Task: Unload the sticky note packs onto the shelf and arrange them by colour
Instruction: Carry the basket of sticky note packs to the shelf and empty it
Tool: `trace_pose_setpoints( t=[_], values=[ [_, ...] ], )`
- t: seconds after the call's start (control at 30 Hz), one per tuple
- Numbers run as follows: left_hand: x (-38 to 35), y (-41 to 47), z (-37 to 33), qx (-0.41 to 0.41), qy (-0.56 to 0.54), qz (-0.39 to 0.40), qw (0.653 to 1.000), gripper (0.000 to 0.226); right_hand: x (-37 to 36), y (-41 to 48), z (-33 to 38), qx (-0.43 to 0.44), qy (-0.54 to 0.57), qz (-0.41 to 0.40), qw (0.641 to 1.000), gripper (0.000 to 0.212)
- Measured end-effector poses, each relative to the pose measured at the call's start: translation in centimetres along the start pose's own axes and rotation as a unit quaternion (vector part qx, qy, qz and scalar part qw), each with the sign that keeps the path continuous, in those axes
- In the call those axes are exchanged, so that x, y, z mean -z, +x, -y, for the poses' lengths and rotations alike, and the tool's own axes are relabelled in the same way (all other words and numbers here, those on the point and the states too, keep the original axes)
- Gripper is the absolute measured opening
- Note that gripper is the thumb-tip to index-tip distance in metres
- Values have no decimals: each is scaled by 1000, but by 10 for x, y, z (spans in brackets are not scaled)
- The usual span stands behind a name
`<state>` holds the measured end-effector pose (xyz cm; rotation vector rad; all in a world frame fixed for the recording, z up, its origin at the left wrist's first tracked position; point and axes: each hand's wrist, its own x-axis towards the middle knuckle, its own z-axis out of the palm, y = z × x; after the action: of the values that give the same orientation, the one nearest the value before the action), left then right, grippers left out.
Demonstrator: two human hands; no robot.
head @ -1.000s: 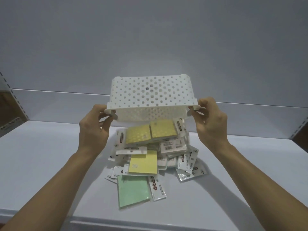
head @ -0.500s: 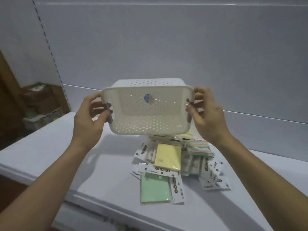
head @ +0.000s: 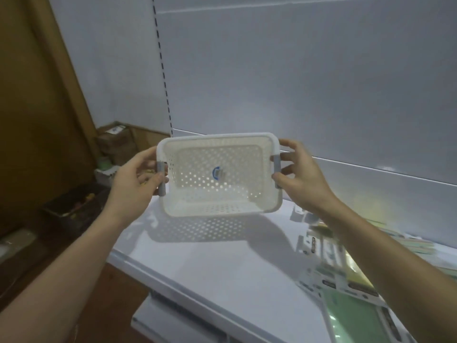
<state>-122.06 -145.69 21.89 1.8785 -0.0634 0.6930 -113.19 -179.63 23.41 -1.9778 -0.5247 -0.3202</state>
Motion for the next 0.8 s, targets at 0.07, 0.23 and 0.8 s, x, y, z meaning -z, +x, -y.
trace_pose_setpoints(
  t=[0.07,0.23,0.8],
  values=[
    [13,16,16,32,23,-2,999,51,-21,9,4,-42,30,6,999,62],
    [36,66,47,91,142,15,986,30,-67,26,12,-164,43,37,985,57],
    [44,163,102,113,307,182,927,58,-139,65,5,-288,116,-16,950,55]
  ],
)
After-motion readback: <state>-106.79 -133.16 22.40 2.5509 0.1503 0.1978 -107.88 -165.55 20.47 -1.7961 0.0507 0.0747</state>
